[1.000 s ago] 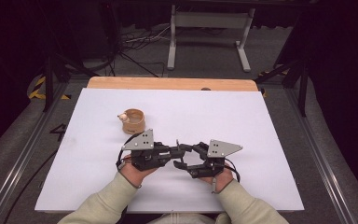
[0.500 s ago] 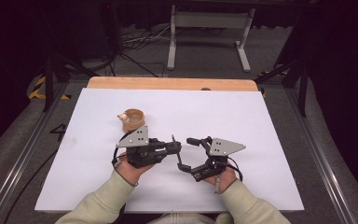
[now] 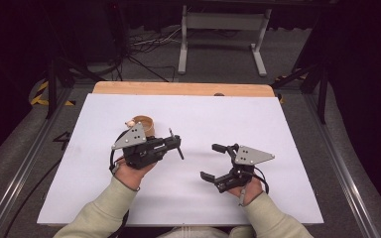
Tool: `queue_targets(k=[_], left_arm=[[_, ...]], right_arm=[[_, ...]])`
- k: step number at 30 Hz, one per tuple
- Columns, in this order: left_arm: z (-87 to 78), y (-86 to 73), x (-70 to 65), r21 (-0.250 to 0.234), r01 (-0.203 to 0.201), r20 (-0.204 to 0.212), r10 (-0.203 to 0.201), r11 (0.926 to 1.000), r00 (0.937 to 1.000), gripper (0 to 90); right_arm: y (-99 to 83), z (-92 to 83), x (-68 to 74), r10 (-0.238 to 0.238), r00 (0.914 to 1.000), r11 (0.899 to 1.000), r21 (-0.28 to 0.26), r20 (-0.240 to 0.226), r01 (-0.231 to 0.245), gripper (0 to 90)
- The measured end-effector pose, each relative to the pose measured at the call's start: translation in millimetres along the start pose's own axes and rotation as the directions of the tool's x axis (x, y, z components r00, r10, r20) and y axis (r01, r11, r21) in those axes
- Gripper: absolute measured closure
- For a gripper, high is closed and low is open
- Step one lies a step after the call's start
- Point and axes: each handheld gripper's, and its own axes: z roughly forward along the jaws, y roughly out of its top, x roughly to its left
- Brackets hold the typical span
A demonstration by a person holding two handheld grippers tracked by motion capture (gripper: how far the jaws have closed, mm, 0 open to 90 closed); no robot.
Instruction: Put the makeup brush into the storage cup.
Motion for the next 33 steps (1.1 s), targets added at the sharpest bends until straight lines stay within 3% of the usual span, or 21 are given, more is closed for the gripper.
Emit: queue_targets(k=[7,14,20,23,24,26,27,31,33], left_arm=[[-7.8,3.5,7.8,-0.013,0.010,-0.065,-0.011,0.9999,0.9978,83.0],[-11.6,5.8,16.6,-0.012,0.023,-0.145,-0.025,0.9997,0.9891,83.0],[-16.1,8.0,22.2,-0.014,0.028,-0.224,-0.030,0.9995,0.9741,83.0],[-19.6,8.5,27.1,-0.015,0.020,-0.278,-0.023,0.9997,0.9603,83.0],[-19.6,8.5,27.1,-0.015,0.020,-0.278,-0.023,0.9997,0.9603,83.0],[-22.4,8.6,31.4,-0.024,0.026,-0.307,-0.032,0.9994,0.9512,83.0],[-22.4,8.6,31.4,-0.024,0.026,-0.307,-0.032,0.9994,0.9512,83.0],[-25.8,8.8,36.8,-0.029,0.033,-0.343,-0.041,0.9990,0.9383,83.0],[-27.5,8.7,38.9,-0.032,0.035,-0.351,-0.044,0.9989,0.9353,83.0]], right_arm=[[0.0,-13.1,-3.3,-0.004,0.9987,1.000,-0.008,0.051,0.004,0.8],[-6.9,-22.1,-10.4,0.022,0.9912,1.000,0.008,0.130,-0.024,0.7],[-11.4,-28.0,-11.0,0.006,0.9877,1.000,0.017,0.156,-0.009,0.6],[-14.2,-32.3,-10.9,-0.020,0.9858,0.999,0.029,0.167,0.015,0.0],[-15.2,-33.6,-11.3,-0.031,0.9859,0.999,0.029,0.164,0.026,0.0],[-16.9,-36.6,-12.0,-0.019,0.9861,1.000,0.021,0.165,0.015,0.0],[-16.9,-36.6,-12.0,-0.019,0.9861,1.000,0.021,0.165,0.015,0.0],[-19.5,-41.7,-12.9,0.004,0.9836,1.000,0.007,0.180,-0.006,0.0],[-19.9,-45.1,-12.6,0.005,0.9810,1.000,0.006,0.194,-0.007,0.0]])
